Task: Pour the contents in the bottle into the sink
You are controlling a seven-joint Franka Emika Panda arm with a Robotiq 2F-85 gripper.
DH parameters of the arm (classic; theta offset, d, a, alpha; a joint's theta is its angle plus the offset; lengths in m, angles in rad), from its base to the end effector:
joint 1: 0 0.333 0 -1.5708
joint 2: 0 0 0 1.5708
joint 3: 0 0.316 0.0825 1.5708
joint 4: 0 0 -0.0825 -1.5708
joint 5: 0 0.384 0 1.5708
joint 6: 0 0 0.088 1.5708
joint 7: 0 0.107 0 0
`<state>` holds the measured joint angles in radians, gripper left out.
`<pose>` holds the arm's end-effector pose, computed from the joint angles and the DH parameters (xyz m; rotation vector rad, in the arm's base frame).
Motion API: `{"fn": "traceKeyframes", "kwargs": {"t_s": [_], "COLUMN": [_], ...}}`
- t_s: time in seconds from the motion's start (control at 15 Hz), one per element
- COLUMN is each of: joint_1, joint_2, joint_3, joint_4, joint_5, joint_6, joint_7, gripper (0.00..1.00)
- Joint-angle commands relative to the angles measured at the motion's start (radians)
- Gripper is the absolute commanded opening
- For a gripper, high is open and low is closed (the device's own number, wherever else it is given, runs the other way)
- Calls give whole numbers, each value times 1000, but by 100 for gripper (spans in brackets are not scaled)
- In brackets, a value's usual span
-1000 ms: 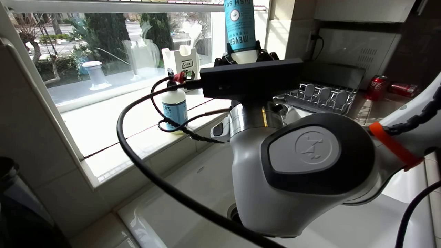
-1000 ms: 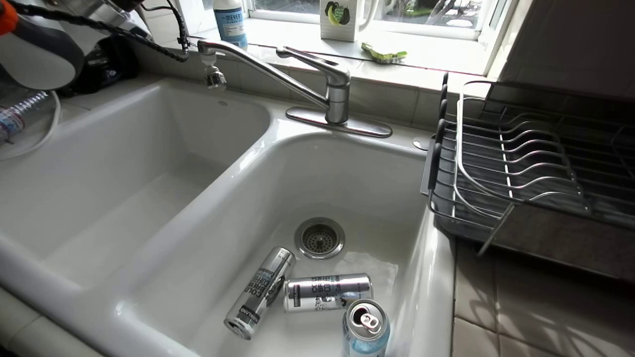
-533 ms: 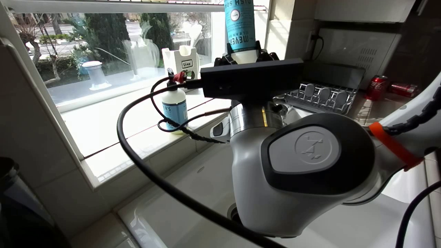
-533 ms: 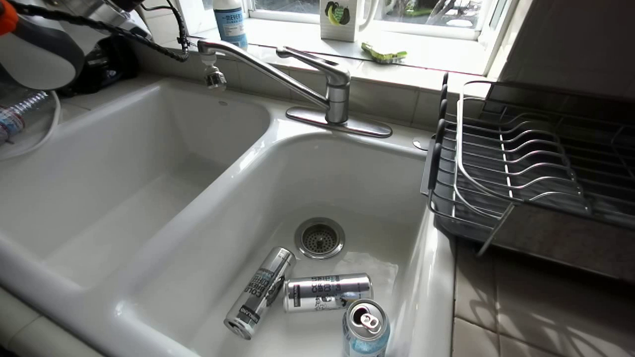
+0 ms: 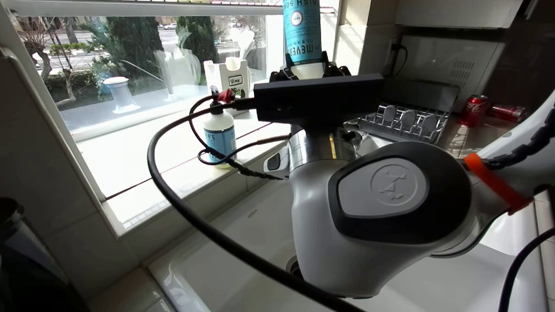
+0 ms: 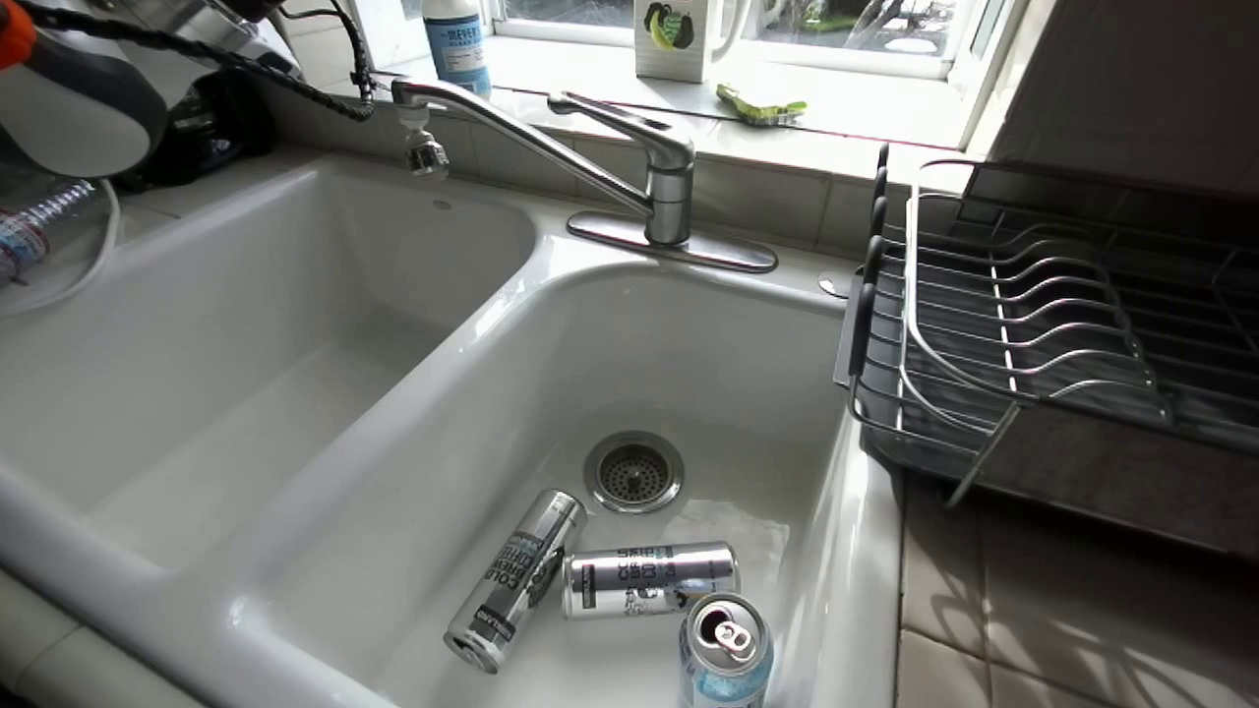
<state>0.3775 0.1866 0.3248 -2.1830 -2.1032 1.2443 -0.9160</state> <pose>0.4946 0.2615 0.4198 0.3416 0.9975 -0.7425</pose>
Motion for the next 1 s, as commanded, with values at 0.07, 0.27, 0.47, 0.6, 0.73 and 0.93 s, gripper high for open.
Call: {"fn": "traceKeyframes", "kwargs": {"t_s": [0.07,0.27,0.47,0.6,0.73,0.93], "joint_1": [-5,-21,-39,-51,-65,-85], "joint_2": [-10,-30,-61,-84,-108,-144], "joint_3": [-2,1,0,-3,-8,-19], "joint_4": [5,11,13,18,25,33], "joint_5": [20,66,131,190,252,346], "joint_6": [31,100,193,246,301,392], "joint_7": [52,103,146,172,208,262], "gripper": [38,38,38,38,38,38]}}
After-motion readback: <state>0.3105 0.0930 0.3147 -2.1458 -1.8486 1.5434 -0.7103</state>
